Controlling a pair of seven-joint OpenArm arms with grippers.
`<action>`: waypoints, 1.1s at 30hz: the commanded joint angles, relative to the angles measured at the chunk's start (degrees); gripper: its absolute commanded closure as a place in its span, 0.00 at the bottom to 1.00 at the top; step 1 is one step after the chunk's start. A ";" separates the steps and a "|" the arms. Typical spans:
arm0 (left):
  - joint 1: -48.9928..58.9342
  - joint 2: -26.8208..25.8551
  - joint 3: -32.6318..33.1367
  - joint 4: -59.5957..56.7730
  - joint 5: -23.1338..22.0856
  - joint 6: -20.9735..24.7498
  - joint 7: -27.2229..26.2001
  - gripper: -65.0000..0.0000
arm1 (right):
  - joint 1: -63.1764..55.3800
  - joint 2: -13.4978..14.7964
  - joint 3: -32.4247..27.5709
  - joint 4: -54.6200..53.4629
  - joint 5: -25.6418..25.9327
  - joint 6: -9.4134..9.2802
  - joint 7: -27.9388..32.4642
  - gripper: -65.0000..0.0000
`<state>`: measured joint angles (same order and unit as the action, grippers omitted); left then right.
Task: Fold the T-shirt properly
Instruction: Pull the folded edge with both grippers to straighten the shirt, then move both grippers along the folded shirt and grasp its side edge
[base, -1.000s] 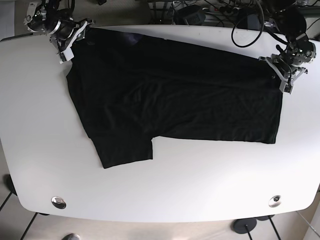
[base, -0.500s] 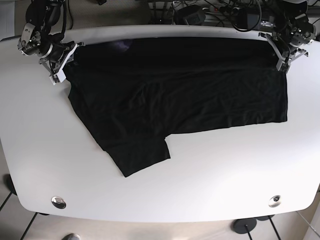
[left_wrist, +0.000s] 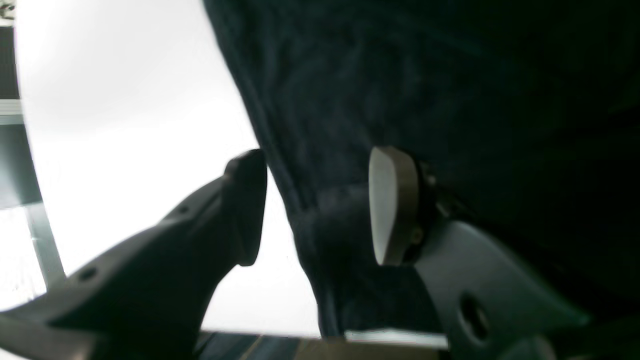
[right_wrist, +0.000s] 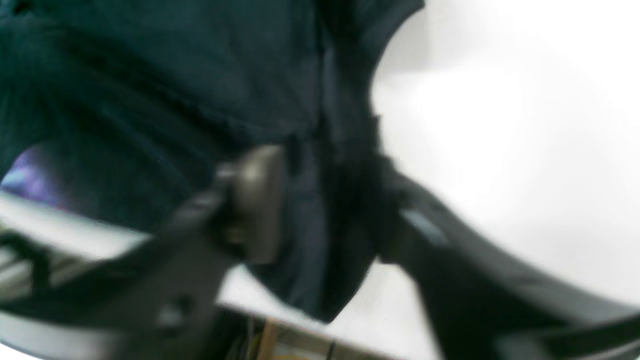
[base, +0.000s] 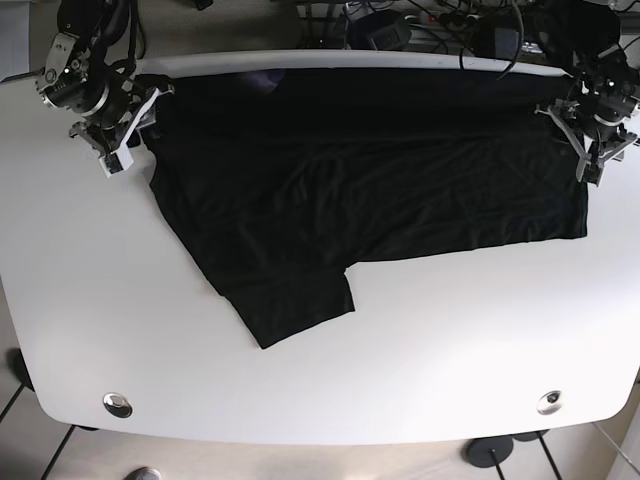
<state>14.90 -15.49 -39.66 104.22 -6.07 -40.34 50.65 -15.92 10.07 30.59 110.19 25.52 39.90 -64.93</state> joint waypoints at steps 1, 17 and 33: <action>-3.60 -0.73 -0.21 1.05 -0.84 0.34 -1.47 0.53 | 4.10 0.79 -0.13 -1.05 1.43 0.10 1.76 0.26; -21.80 2.43 8.49 -7.92 9.54 0.34 -1.91 0.53 | 41.02 7.30 -28.08 -51.51 1.43 -0.21 28.75 0.25; -21.36 2.34 8.41 -9.85 9.36 0.34 -6.65 0.53 | 43.31 7.30 -38.63 -61.80 1.60 -3.02 43.52 0.26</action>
<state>-5.54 -12.25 -31.22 93.58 3.86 -40.34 45.15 25.65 16.49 -8.32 47.20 26.22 36.51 -22.72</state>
